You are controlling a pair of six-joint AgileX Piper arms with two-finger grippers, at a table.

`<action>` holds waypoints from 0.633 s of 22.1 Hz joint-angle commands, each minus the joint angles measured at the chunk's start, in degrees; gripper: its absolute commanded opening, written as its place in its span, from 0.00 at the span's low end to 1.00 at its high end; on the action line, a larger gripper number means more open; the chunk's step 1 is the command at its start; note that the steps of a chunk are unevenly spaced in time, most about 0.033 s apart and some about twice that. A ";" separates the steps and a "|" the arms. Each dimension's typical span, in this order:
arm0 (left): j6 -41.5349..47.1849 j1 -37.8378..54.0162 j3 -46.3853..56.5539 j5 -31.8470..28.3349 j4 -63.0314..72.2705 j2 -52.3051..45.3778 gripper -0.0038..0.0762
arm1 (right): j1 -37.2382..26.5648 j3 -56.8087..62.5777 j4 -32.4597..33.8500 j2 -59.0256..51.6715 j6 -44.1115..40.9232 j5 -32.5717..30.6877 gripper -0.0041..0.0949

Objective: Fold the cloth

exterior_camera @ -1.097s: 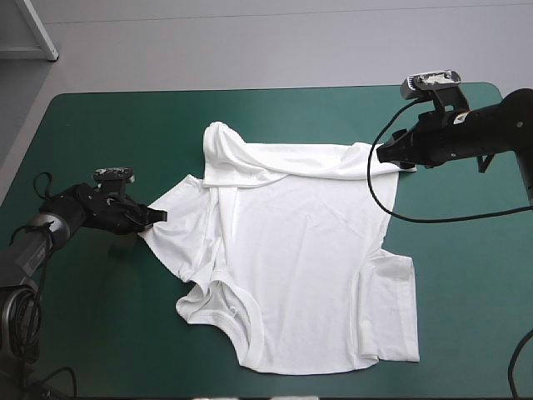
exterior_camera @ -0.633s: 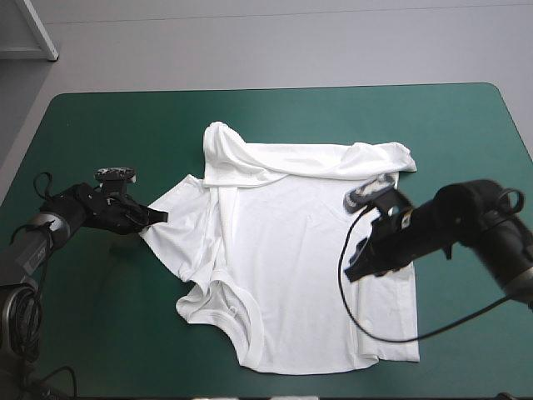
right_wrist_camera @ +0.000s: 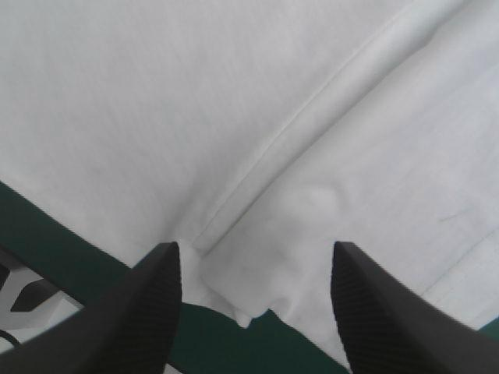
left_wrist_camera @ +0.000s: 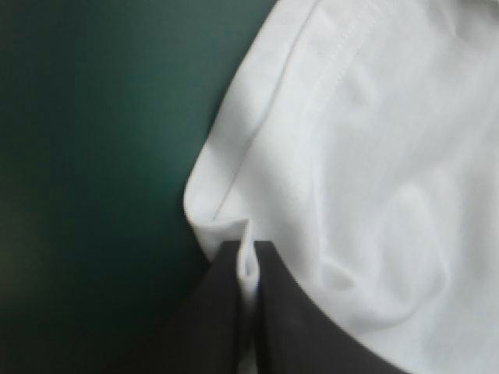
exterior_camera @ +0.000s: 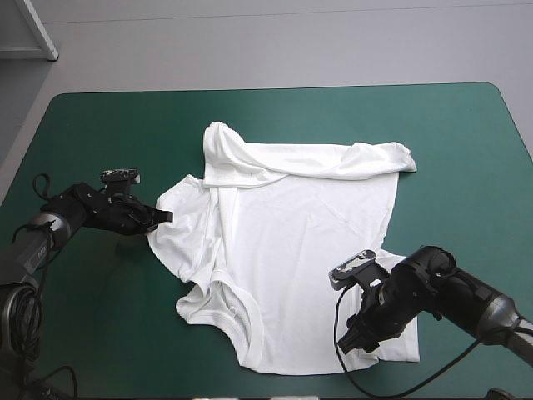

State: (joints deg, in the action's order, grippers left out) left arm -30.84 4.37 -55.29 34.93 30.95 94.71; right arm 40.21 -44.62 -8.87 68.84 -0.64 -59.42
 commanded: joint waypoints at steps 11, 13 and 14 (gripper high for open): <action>-0.87 -0.69 -0.13 2.10 0.57 -0.69 0.07 | 0.10 7.07 2.88 -1.01 -2.80 0.00 0.45; -0.87 -0.69 -0.13 2.10 0.57 -0.69 0.07 | 0.10 7.07 2.72 -0.89 -2.91 1.44 0.45; -0.87 -0.69 -0.13 2.10 0.57 -0.69 0.07 | 0.10 7.07 2.72 -0.82 -3.21 1.82 0.44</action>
State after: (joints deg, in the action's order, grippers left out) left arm -31.73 4.37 -55.29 35.19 31.13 94.78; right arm 40.21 -36.51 -6.15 69.24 -3.64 -59.00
